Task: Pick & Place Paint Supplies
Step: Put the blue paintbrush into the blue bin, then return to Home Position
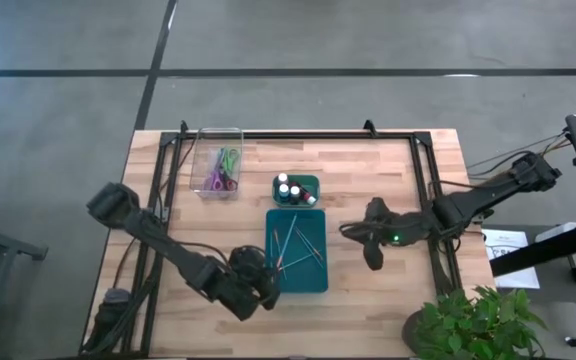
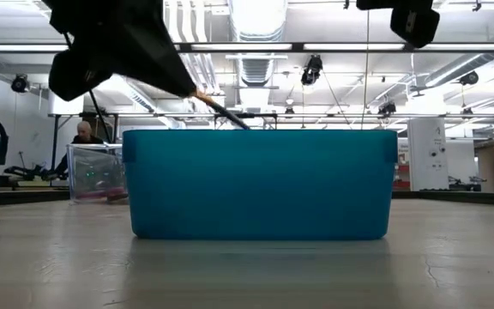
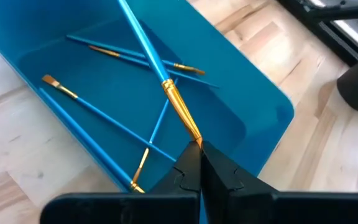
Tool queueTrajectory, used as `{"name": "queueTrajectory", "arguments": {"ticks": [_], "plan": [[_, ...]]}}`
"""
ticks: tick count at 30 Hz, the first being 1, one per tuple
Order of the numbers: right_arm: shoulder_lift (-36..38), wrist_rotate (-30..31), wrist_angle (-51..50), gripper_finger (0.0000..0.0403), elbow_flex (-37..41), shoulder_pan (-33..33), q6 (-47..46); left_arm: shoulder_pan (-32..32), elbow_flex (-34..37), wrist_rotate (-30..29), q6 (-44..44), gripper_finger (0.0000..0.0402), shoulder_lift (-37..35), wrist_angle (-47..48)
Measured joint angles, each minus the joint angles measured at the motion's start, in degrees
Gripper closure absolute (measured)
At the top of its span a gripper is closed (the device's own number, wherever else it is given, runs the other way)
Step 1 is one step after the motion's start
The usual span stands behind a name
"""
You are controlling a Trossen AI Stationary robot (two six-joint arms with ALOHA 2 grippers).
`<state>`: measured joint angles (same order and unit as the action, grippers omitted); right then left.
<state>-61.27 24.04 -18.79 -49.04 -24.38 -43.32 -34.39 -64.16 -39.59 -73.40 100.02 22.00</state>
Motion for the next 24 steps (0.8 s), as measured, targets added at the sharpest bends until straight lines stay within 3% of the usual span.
{"name": "queueTrajectory", "arguments": {"ticks": [9, 19, 24], "plan": [[2.73, 1.66, -1.97, 0.0394, 0.0, 0.02, 0.47, 0.04, 0.11, 1.02, -0.07, 0.0398, 1.78, -3.29], [2.23, 1.63, -1.97, 0.0394, 0.0, 0.0, 0.22, 0.28, 0.33, 0.62, 1.47, 0.031, 1.78, -3.37], [2.27, 1.65, -1.92, 0.0394, 0.0, 0.01, 0.25, 0.95, 0.33, 0.58, 1.53, 0.0287, 1.72, -3.38]]}}
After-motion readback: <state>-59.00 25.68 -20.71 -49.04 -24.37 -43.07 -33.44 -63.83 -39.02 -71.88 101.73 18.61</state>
